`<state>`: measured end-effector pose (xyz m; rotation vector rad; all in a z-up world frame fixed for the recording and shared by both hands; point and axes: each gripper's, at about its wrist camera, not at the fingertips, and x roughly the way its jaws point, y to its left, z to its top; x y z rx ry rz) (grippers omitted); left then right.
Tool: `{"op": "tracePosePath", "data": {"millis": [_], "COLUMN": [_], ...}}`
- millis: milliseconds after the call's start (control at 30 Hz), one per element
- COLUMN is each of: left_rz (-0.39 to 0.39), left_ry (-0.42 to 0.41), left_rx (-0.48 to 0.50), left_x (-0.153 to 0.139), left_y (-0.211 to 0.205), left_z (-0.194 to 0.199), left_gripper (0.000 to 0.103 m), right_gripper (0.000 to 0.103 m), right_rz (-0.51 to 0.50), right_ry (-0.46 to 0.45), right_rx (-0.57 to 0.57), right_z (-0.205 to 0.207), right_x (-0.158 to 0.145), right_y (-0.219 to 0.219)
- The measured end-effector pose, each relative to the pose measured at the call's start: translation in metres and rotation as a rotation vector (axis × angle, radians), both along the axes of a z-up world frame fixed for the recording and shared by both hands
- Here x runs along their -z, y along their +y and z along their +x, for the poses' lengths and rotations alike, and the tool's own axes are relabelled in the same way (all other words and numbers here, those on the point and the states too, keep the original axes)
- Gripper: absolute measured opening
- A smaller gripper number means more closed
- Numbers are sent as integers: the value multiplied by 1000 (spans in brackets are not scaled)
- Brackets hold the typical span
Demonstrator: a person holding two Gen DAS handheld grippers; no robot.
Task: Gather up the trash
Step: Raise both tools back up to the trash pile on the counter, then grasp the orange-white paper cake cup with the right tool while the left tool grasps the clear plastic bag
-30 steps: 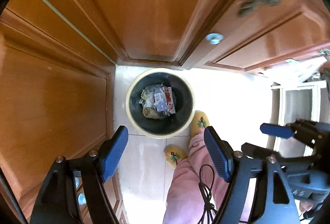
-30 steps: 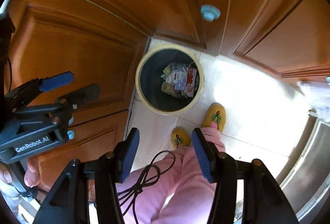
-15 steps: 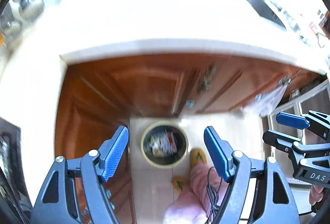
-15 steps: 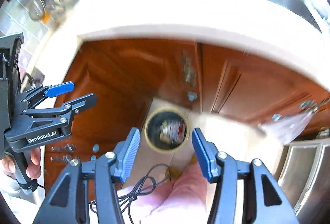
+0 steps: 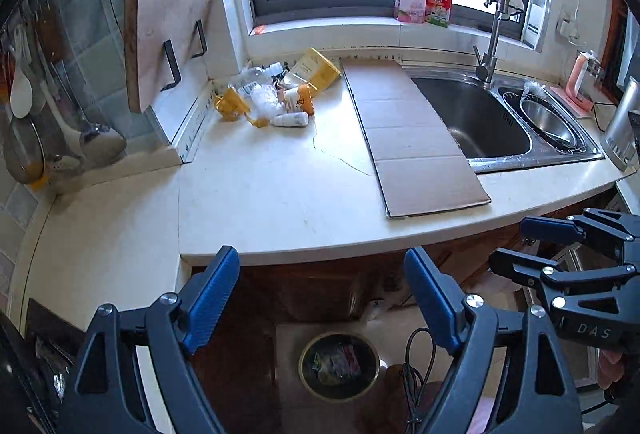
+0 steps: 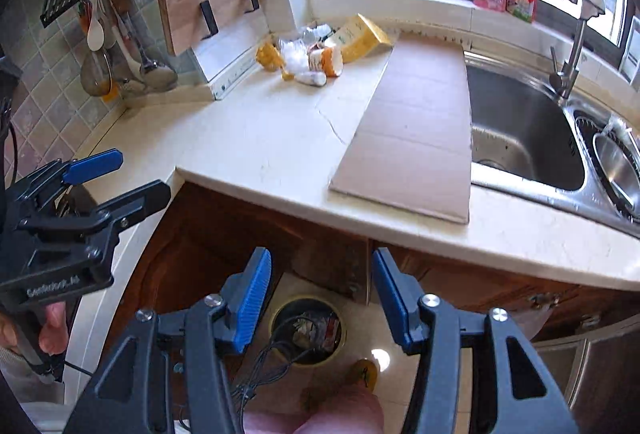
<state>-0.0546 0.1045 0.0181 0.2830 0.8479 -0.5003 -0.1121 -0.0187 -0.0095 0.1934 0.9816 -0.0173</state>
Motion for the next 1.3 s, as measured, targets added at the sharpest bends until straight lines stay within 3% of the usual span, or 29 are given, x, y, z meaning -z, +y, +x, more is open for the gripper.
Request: {"op": "tracePosePath", "data": {"millis": [300,633,833,1033,1167,1300], "left_rz": [26,52,124,130,127,142], "left_ry": [-85,-73,-96,-14,31,43], "left_rx": [-30,-150,-232,-305,-322,-318], "left_x": [-8,-8,-5,21,45,66], "left_y": [-9,-27,-31,-24,-27,-42], "left_z": [35,128,186,240,270,295], "left_gripper": [88,88,88,88,88,88], "right_gripper": [53,53,53,53,53,53], "right_rz": [-37,17,88,168,247,256], "right_ry": [-38,-23,1,45,93,119], "right_rx": [-53,-146,-175,-173,-161,-152], "right_z": [57,156,222,287,330,363], "right_x": [-29,-38,-36,-11,21,51], "right_y": [-9,-37,-64,-84,-91,-89]}}
